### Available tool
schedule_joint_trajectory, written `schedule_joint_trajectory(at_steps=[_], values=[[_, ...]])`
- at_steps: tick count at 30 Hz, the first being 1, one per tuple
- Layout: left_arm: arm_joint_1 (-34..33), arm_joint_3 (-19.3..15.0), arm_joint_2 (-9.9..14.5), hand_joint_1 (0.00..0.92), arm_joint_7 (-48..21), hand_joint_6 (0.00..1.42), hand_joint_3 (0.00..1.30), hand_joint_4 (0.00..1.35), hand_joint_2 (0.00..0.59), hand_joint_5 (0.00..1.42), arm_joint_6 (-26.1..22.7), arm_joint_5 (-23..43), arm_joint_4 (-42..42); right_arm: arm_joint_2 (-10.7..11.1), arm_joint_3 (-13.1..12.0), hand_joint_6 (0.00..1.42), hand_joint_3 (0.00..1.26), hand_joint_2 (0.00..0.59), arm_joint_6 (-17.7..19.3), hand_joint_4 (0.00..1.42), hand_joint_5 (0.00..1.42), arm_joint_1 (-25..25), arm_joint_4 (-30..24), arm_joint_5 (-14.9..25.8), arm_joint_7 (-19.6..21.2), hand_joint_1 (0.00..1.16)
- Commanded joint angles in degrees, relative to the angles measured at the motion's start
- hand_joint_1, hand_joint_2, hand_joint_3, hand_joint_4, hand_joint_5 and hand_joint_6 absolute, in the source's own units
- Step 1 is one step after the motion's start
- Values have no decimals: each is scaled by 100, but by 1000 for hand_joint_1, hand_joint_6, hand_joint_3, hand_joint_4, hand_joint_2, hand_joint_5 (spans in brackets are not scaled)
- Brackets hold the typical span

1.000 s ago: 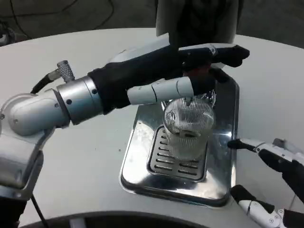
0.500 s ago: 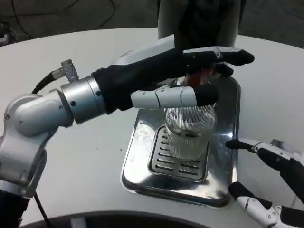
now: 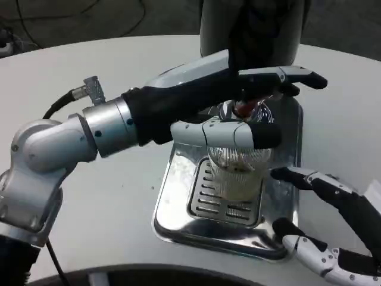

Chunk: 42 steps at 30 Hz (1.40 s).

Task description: Grasp the cup under the faucet to collect the drink, then remove the cup.

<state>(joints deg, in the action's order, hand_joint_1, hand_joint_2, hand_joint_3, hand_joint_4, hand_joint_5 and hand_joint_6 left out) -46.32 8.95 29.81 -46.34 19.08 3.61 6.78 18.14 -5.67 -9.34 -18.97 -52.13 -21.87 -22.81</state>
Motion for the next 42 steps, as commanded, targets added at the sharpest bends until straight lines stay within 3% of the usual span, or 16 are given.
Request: schedule_joint_trajectory(at_steps=[1, 4, 11, 21, 27, 42], values=[[74, 214, -17, 0, -131, 144, 156, 39, 94, 125, 27, -226, 96, -118, 128, 15, 172, 343, -59, 136, 173, 106, 106, 214, 115, 508], [73, 207, -14, 0, -104, 144, 156, 39, 94, 125, 32, -221, 87, -171, 230, 16, 95, 290, -3, 100, 173, 193, 247, 340, 183, 567], [102, 154, 21, 0, -59, 144, 156, 28, 98, 114, 72, -203, 63, -404, 511, 16, 18, 242, 333, 46, 159, 389, 849, 505, 593, 662], [74, 97, 44, 0, -14, 144, 156, 34, 98, 118, 125, -181, 54, -647, 738, 1, 15, 232, 785, 44, 137, 645, 1493, 324, 1302, 695], [80, 92, 55, 0, -22, 144, 156, 37, 97, 122, 122, -177, 32, -731, 805, 0, 15, 232, 872, 44, 134, 807, 1775, 242, 1597, 700], [-10, 108, 89, 0, -61, 144, 165, 48, 101, 124, 220, -194, 79, -774, 996, 0, 0, 215, 1049, 25, 114, 1257, 2443, 237, 1875, 738]])
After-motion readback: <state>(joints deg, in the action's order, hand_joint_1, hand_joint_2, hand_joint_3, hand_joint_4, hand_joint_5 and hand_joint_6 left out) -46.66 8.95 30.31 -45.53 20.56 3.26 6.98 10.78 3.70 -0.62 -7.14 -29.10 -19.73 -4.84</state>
